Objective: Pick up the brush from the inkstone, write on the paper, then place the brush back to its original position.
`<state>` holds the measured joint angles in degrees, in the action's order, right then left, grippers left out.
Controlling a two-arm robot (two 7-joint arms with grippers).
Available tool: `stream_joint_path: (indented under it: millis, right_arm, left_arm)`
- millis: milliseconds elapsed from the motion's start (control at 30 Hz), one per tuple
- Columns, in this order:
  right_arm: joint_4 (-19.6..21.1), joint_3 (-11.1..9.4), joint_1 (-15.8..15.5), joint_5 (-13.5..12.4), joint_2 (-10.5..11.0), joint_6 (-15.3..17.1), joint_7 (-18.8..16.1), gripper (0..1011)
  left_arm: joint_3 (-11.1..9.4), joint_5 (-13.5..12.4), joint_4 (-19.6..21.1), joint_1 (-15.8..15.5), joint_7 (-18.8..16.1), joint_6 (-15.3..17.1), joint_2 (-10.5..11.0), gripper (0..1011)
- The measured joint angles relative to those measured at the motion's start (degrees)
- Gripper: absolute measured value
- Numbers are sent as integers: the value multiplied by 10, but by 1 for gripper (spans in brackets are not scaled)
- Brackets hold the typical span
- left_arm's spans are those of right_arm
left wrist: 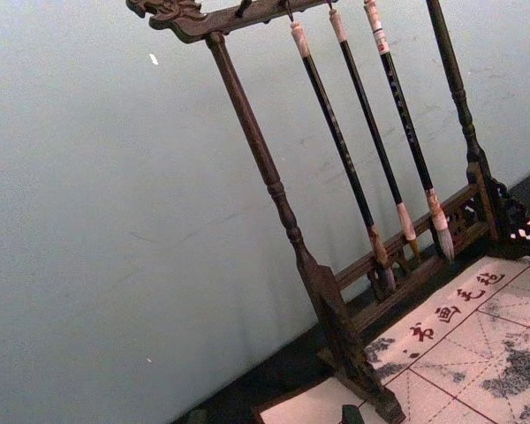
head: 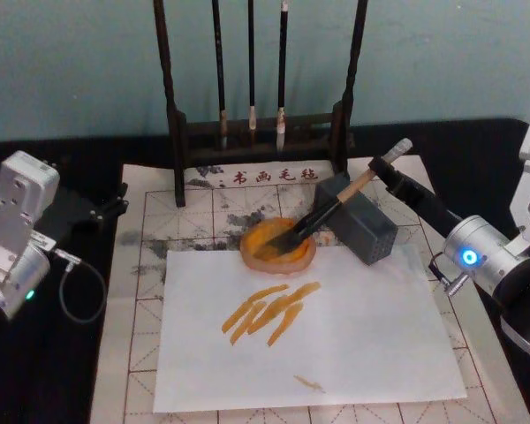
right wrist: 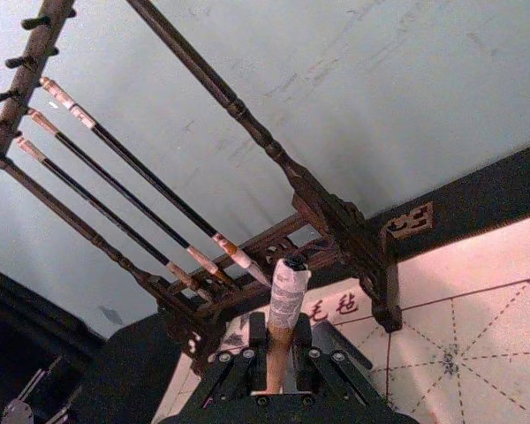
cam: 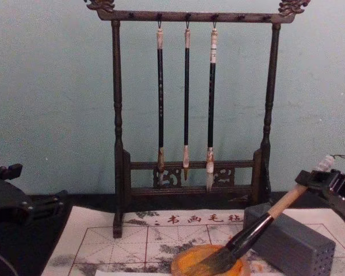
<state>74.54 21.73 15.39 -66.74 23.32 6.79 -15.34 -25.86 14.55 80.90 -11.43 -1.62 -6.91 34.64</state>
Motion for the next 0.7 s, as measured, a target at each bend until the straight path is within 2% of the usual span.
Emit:
stream_joint_path:
  millis: [700]
  right_arm:
    - [-2,-1,-1,-9,3,10,13,186]
  left_arm:
    - [0,0,0,0,0,0,0,1001]
